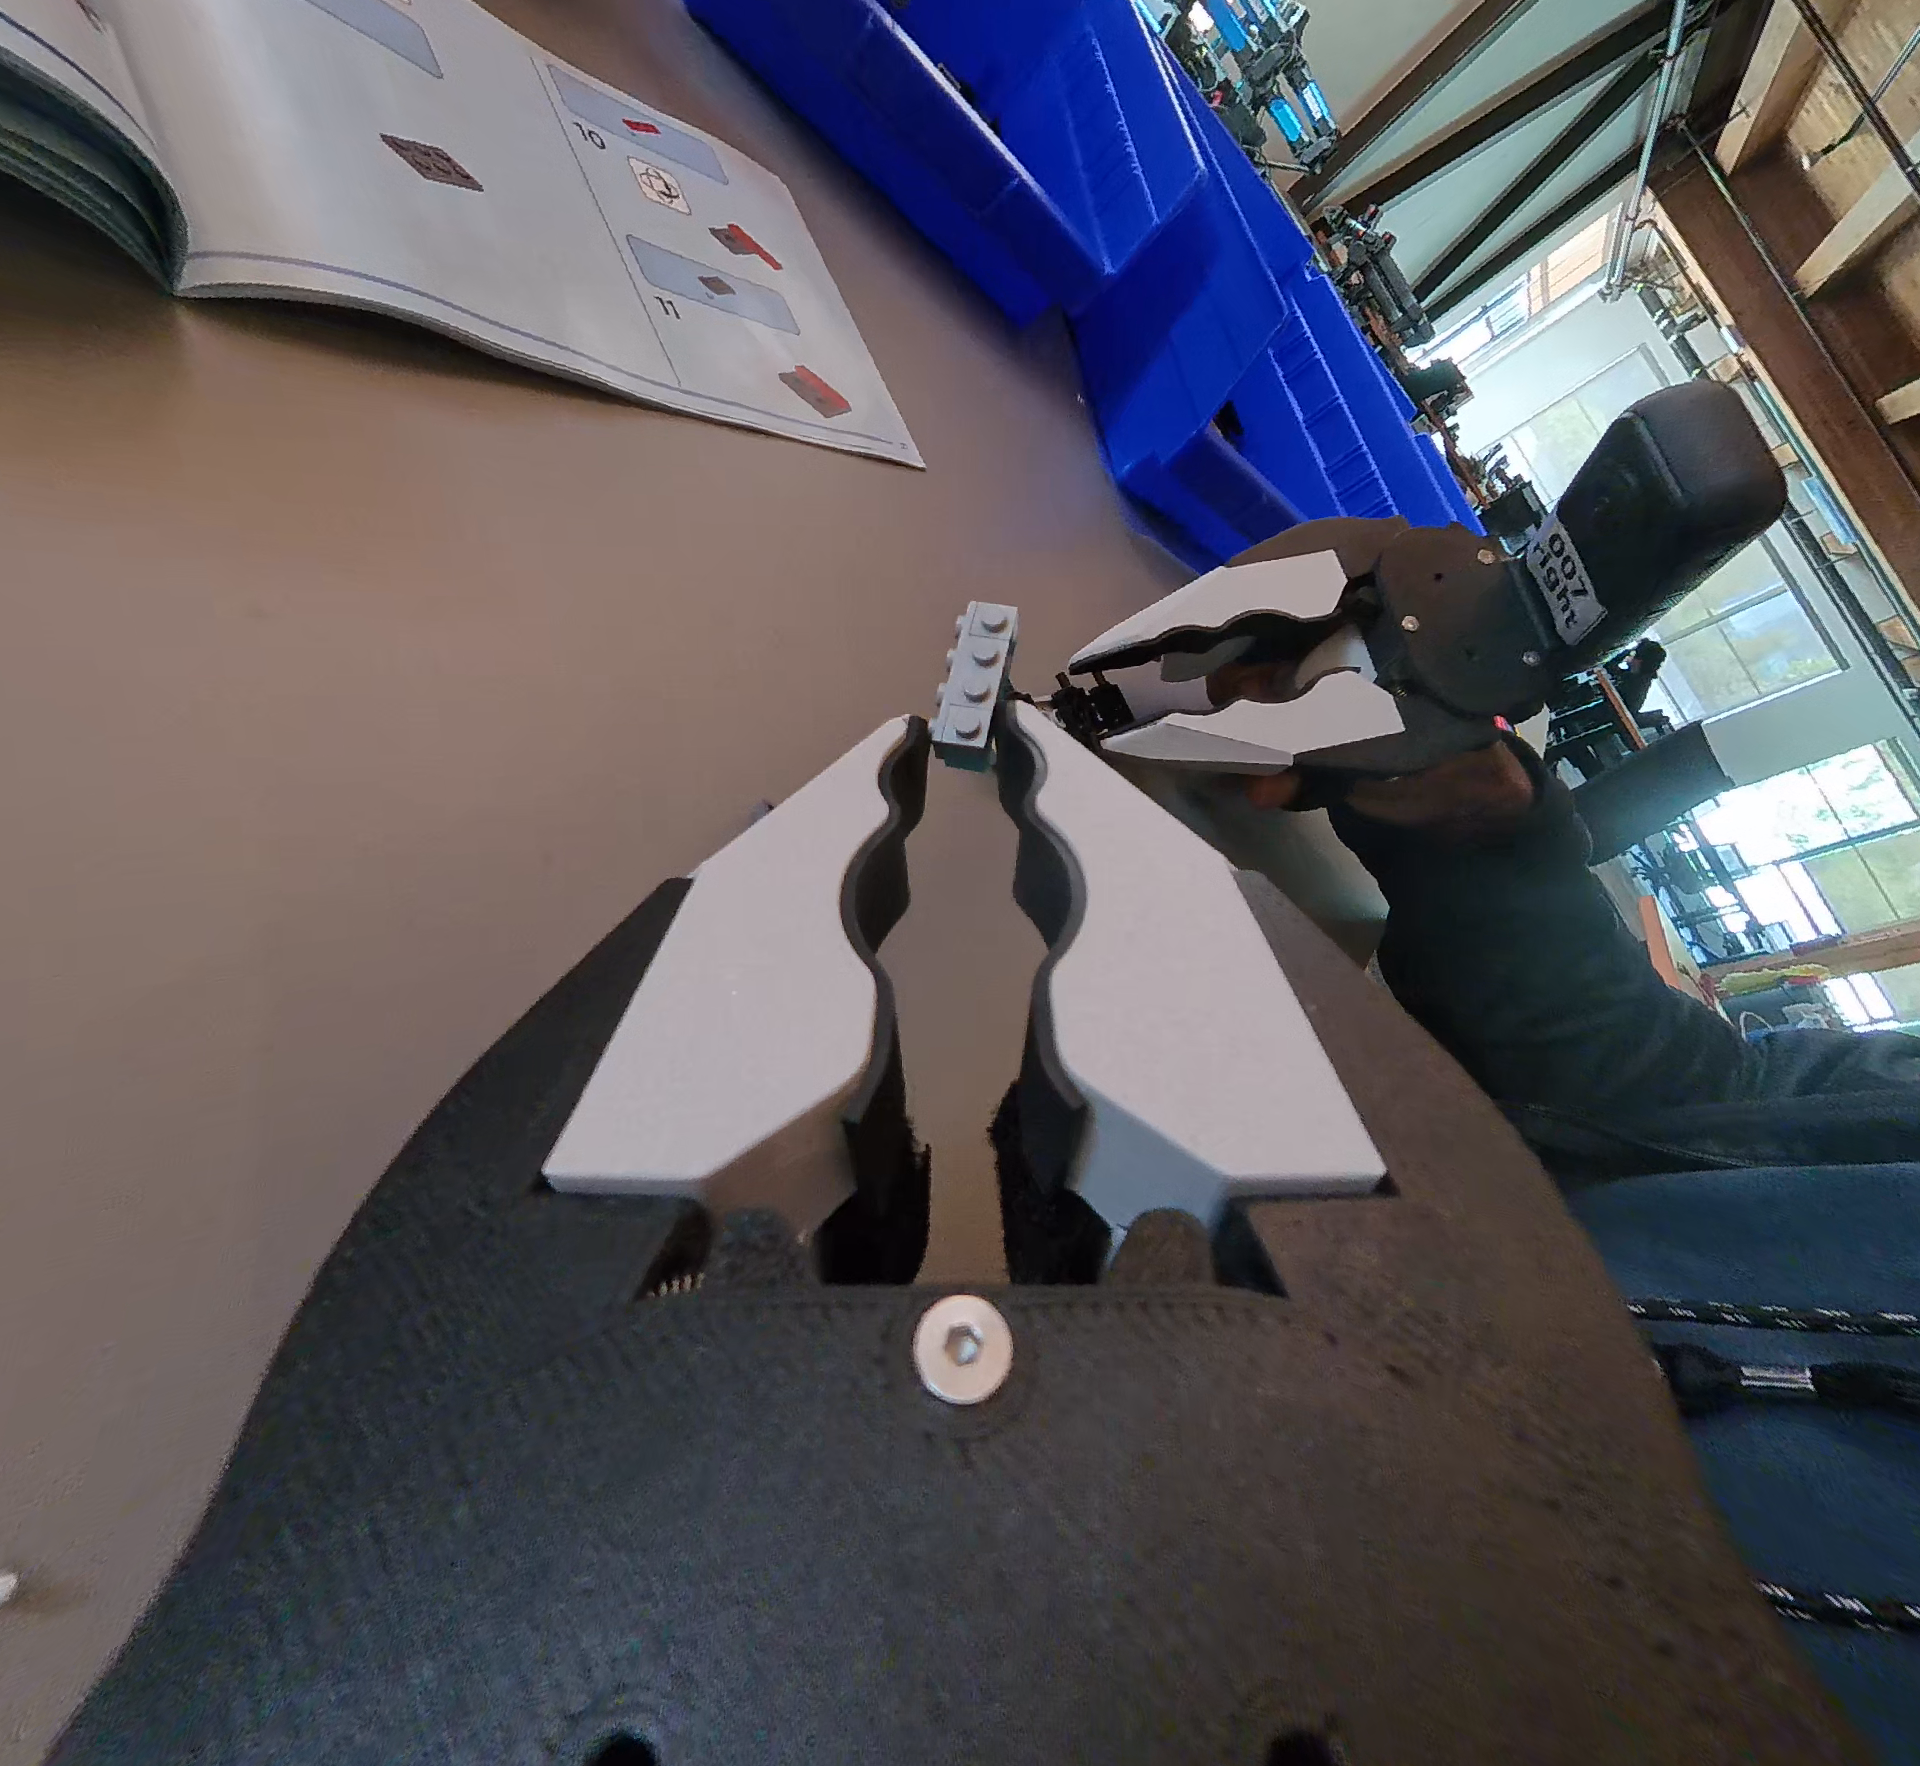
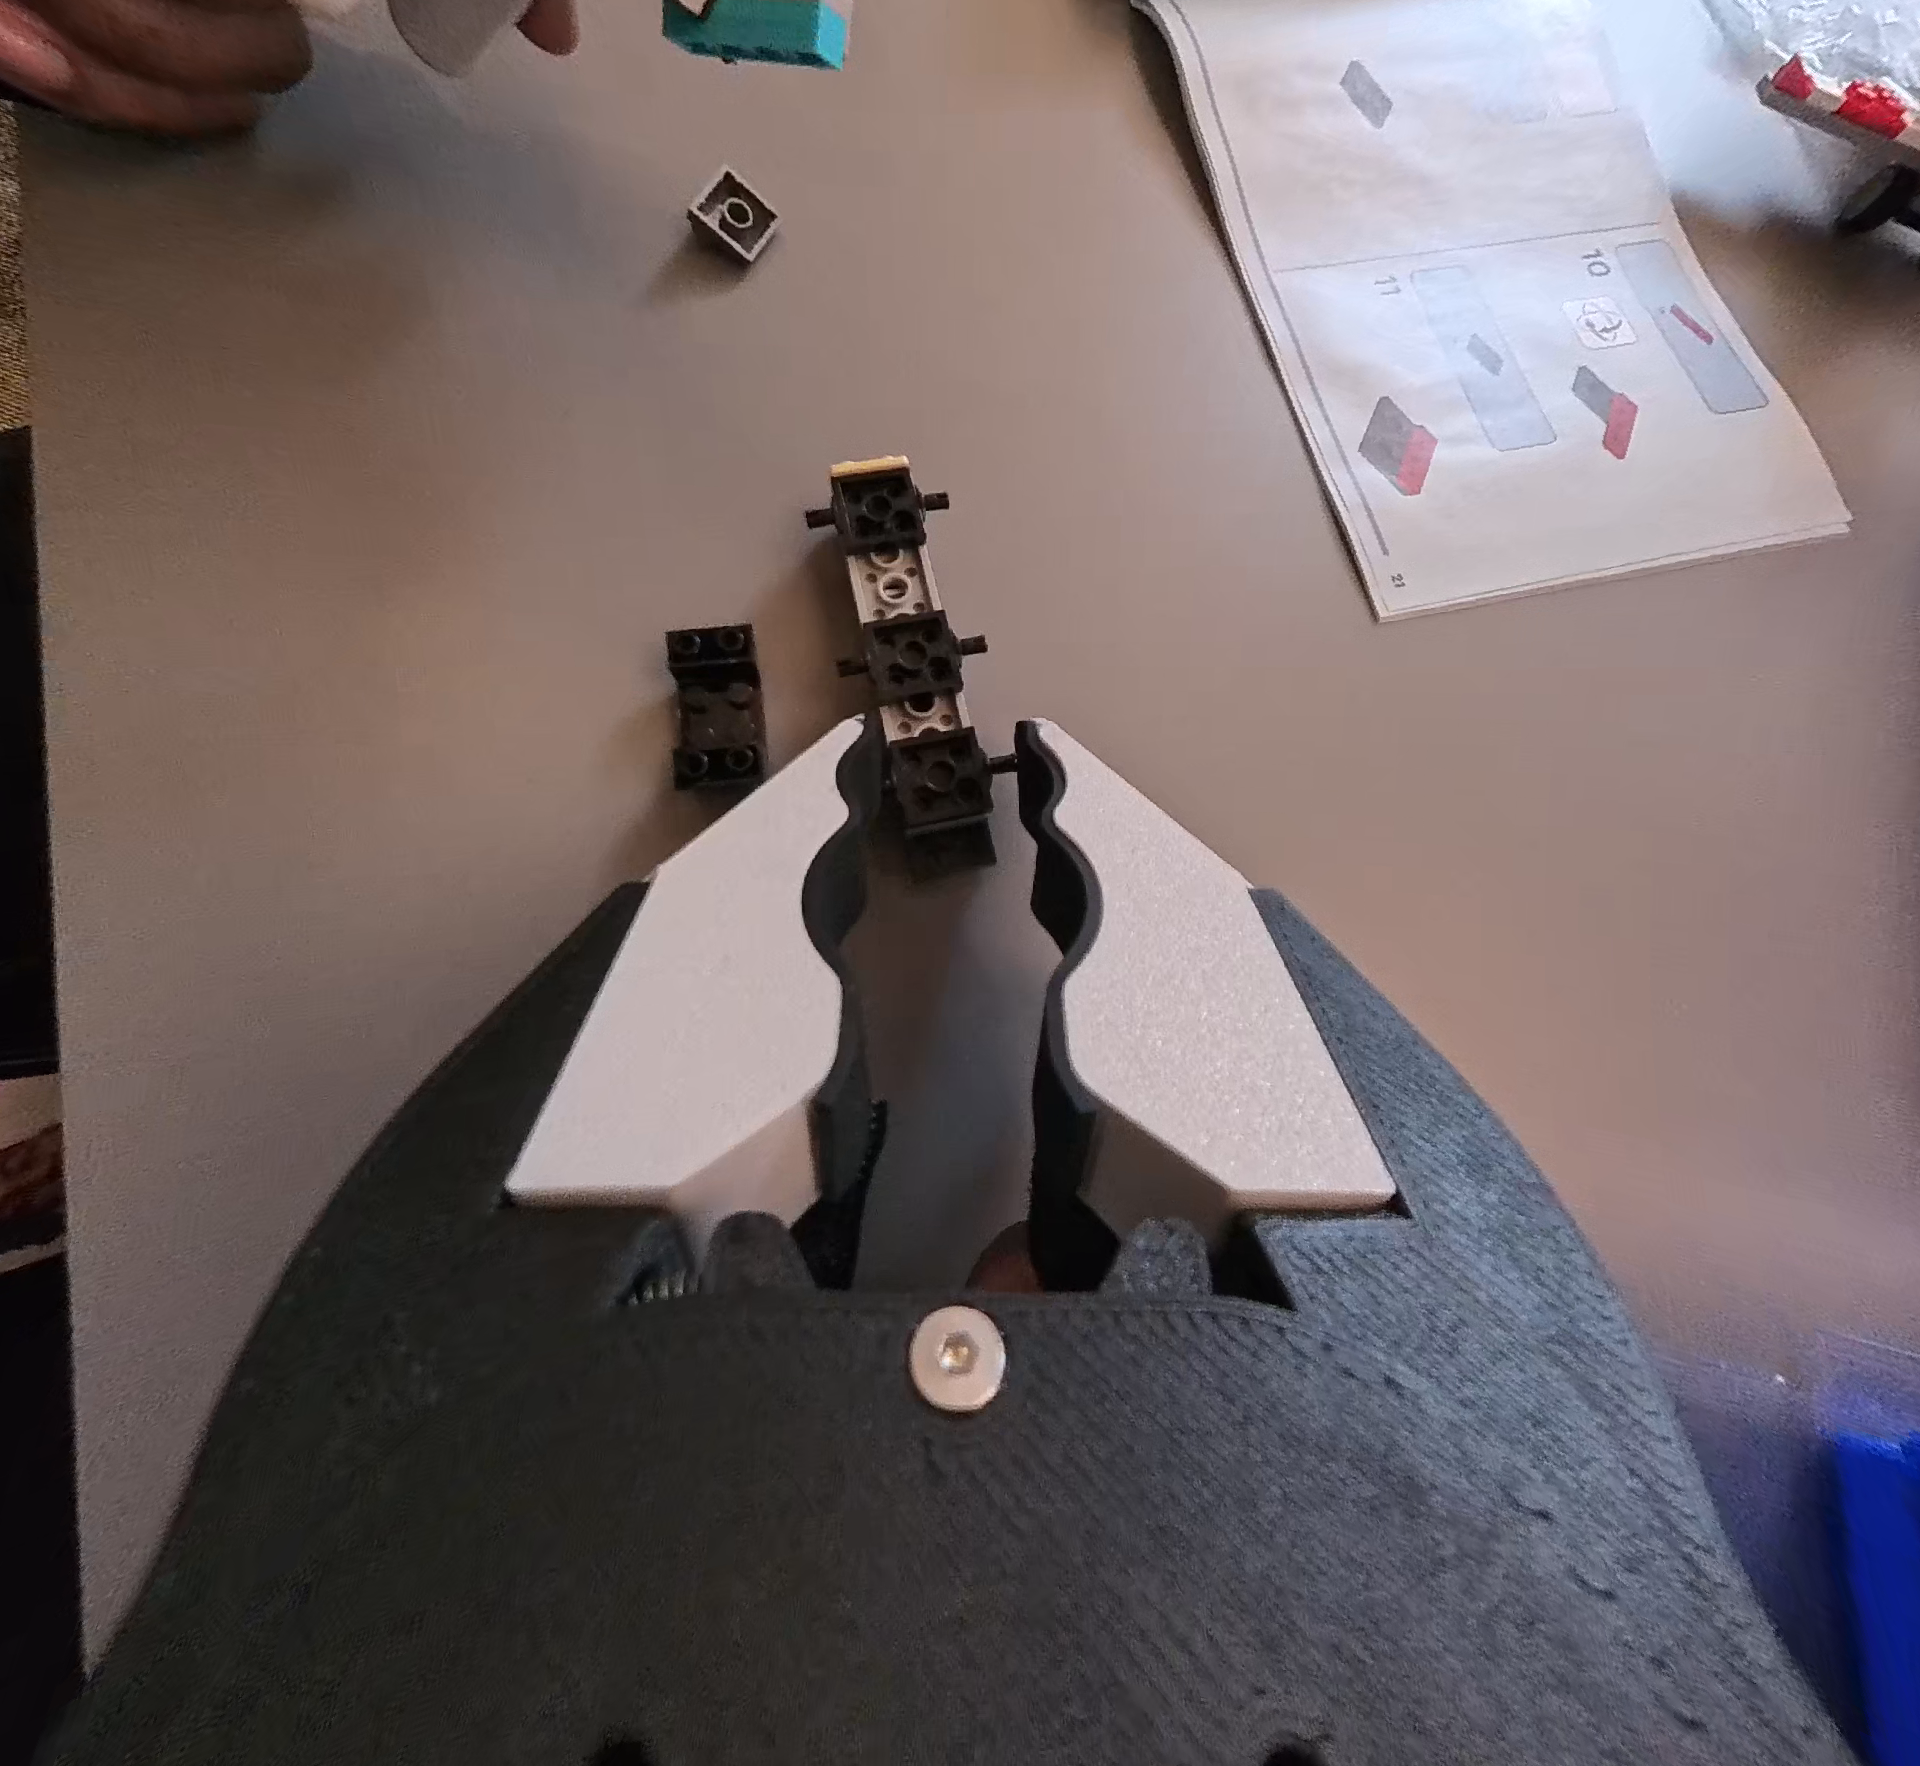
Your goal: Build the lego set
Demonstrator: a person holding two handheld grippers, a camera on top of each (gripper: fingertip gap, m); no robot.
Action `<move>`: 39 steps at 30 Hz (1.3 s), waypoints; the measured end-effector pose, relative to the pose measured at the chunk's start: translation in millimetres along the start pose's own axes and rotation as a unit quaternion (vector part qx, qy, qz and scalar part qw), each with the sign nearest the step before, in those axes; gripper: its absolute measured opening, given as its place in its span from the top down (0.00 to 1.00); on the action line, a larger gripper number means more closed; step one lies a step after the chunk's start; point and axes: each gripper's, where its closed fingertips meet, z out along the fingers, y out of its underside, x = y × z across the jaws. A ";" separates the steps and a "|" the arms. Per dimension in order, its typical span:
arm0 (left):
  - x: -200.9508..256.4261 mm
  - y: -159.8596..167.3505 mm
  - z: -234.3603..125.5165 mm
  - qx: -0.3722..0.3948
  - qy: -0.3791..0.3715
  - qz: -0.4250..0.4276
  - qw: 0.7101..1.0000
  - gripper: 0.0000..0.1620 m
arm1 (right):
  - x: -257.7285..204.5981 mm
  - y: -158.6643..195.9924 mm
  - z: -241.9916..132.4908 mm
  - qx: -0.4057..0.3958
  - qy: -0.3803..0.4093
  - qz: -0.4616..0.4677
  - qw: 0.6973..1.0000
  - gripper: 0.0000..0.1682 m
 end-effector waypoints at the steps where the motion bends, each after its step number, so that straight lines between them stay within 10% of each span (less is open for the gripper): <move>1: -0.1 -0.1 -0.1 0.000 0.000 0.000 1.000 0.92 | -0.1 -0.1 0.1 0.000 0.000 0.000 1.000 0.83; 20: 20.8 -21.8 -10.3 0.093 0.158 -0.225 0.957 0.92 | -21.3 -25.5 26.4 -0.003 -0.016 0.049 0.999 0.84; 39: 10.0 -6.1 -3.2 0.050 0.065 -0.143 0.986 0.92 | -26.7 -40.6 25.4 0.032 -0.022 0.057 0.998 0.84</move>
